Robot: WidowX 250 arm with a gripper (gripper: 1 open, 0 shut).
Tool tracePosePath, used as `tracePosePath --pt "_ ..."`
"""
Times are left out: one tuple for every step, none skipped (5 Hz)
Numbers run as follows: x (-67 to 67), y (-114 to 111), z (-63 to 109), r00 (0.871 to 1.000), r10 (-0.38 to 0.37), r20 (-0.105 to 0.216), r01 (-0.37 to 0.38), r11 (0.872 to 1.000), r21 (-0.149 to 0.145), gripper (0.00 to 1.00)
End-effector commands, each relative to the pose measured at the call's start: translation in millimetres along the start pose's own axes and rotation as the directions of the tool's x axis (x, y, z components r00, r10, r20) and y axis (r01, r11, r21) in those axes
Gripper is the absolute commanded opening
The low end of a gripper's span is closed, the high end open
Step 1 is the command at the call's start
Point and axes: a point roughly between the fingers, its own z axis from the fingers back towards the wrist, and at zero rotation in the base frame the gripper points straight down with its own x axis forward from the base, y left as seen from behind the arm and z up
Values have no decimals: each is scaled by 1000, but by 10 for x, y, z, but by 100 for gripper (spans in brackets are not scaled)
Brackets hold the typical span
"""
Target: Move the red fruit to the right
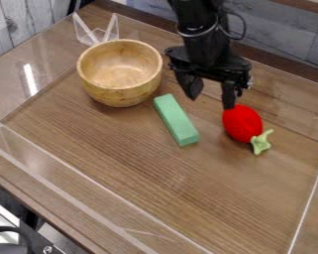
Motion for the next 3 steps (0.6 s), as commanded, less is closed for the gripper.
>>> tracePosePath --pt "164 -97 120 997 -34 72 34 999 4 100" --pt "236 -13 139 997 -21 76 20 1000 13 100" --pt "270 86 159 997 -10 78 8 1000 19 100"
